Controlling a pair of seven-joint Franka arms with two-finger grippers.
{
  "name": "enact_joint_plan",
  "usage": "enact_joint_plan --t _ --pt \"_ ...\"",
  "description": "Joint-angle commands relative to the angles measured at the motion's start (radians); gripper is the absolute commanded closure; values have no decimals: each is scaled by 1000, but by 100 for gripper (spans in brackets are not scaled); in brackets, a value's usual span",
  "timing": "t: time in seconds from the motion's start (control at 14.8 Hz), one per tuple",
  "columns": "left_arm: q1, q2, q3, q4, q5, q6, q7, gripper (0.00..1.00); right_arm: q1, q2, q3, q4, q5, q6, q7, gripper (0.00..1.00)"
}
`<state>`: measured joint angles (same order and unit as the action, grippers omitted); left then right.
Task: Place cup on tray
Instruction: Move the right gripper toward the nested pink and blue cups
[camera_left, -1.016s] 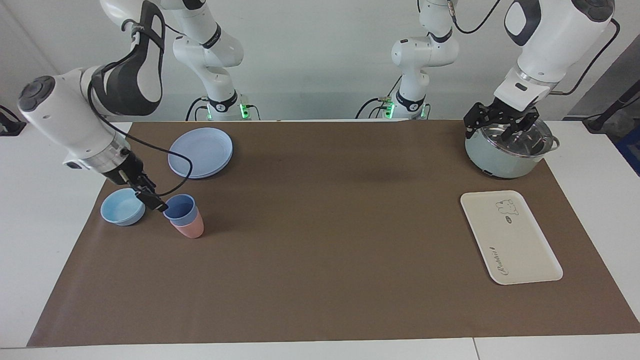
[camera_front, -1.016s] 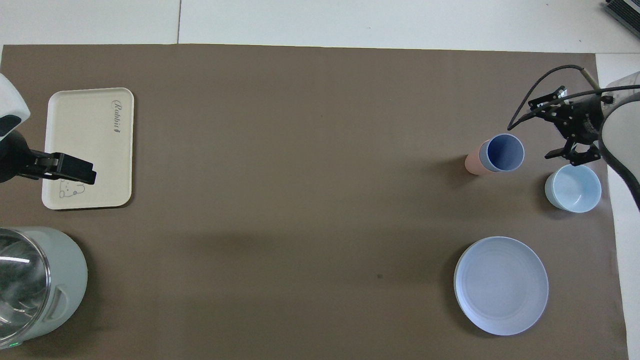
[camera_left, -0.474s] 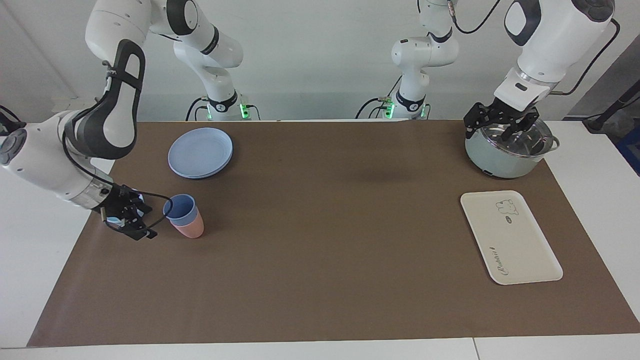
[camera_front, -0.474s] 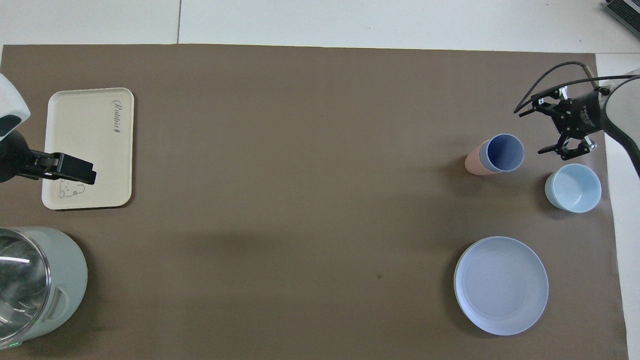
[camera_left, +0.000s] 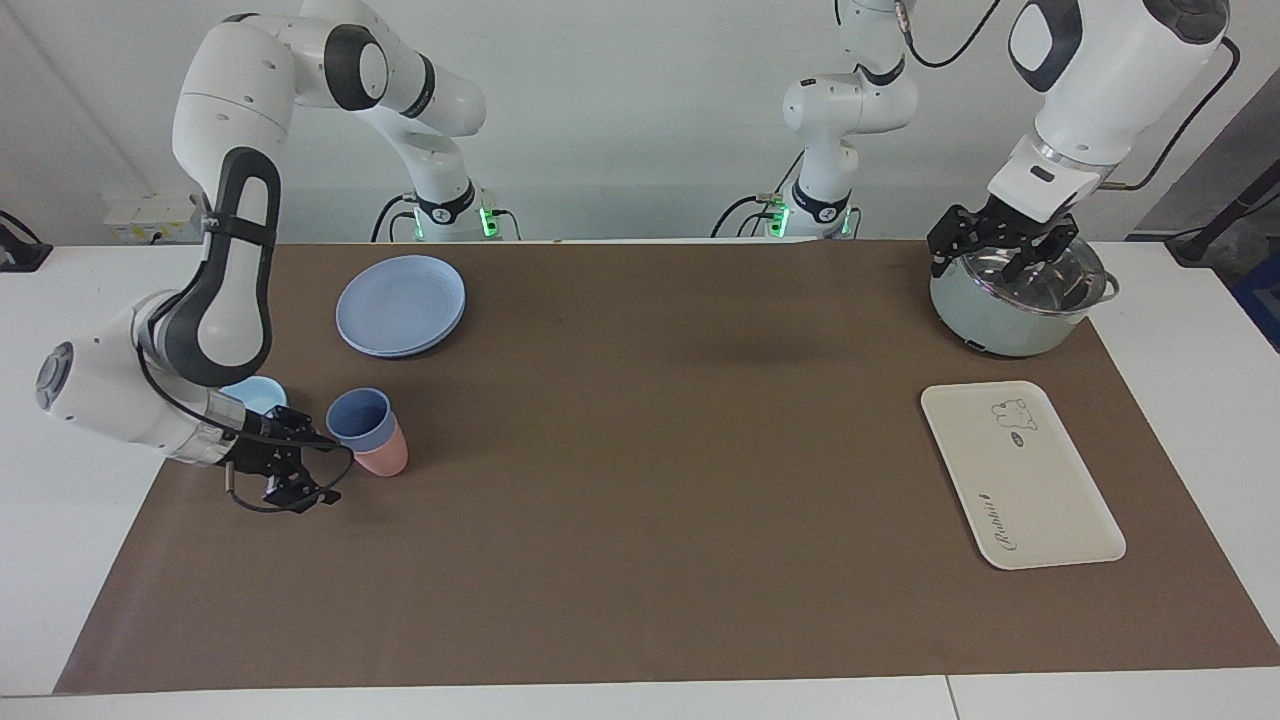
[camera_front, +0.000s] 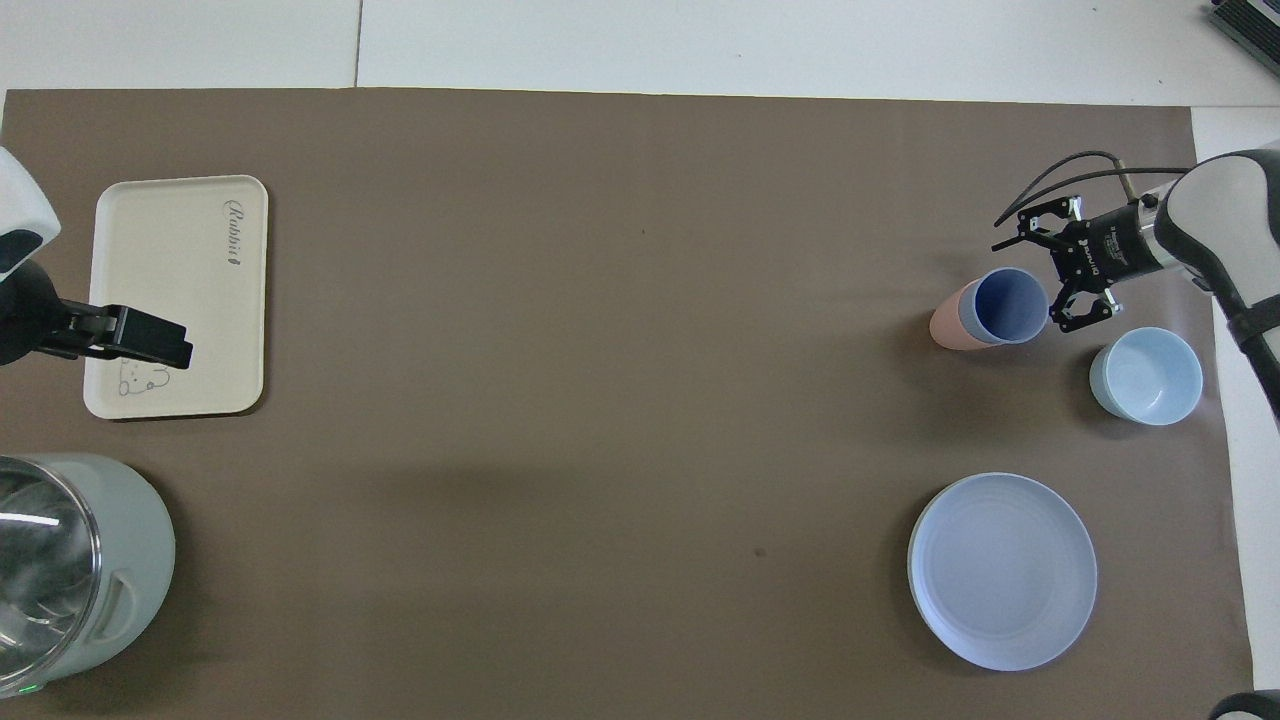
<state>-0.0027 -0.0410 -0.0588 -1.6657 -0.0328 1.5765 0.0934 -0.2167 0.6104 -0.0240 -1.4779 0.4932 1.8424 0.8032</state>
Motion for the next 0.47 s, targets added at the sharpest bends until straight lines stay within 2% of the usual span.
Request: enact_joint_plan --t 0.0,0.2,0.41 --pt "6 -25 -3 -23 14 -4 -6 0 -12 -4 15 -39 83 -20 19 3" --pt "6 -25 -3 -23 14 -4 -6 0 -12 -32 15 -108 104 -29 10 4" --pt "6 -25 -3 -23 14 -4 -6 0 -12 -40 13 -119 151 -49 5 4"
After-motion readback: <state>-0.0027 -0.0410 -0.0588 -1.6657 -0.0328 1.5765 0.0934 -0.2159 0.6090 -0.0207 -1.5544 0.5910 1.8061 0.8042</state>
